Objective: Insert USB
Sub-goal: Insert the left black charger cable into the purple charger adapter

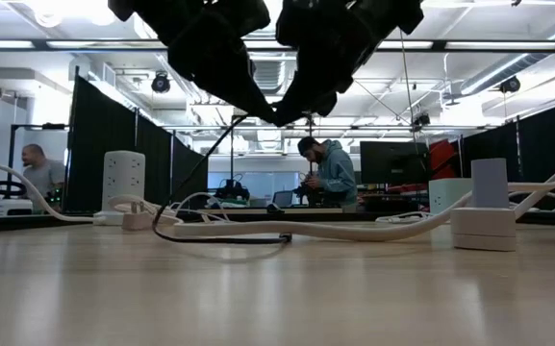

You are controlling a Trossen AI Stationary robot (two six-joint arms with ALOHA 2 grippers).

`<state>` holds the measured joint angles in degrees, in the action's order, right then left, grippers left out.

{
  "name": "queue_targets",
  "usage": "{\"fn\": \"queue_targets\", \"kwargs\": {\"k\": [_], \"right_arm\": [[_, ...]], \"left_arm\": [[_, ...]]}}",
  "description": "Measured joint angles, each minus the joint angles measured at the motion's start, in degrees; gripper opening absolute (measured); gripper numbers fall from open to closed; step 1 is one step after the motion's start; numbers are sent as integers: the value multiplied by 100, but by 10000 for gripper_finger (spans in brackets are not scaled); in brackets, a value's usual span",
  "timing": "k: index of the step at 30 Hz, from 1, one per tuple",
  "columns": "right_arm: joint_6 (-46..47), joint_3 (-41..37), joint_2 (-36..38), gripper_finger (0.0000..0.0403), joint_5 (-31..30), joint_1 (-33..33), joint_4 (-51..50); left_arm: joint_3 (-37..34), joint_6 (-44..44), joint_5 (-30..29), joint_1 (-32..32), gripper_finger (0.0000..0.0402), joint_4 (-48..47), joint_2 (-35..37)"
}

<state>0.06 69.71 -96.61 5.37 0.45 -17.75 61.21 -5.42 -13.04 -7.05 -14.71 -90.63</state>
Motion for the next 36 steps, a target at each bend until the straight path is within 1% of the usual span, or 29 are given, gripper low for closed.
{"fn": "queue_targets", "kwargs": {"k": [6,11,20,24,27,30,33,36], "right_arm": [[-79,165,71,59,-22,0,-17],[-142,379,14,50,98,0,-319],[-151,391,-150,68,143,-35,-457],[-244,572,-162,63,369,-48,-813],[-517,829,-205,58,424,-44,-1260],[-833,966,-288,56,461,-40,-1430],[-1170,1003,-358,60,449,-25,-1423],[-1214,1072,-364,69,407,-19,-1459]], "left_arm": [[-44,38,4,-2,0,-165,-2],[-57,39,4,-4,0,-134,-3],[-61,-10,34,-79,0,-40,-9],[-114,95,126,-102,0,22,-9],[-301,205,322,-100,0,459,-9],[-503,211,351,-100,0,995,-9],[-576,266,358,-100,0,1167,-13],[-675,403,373,-102,0,1234,-13]]}}
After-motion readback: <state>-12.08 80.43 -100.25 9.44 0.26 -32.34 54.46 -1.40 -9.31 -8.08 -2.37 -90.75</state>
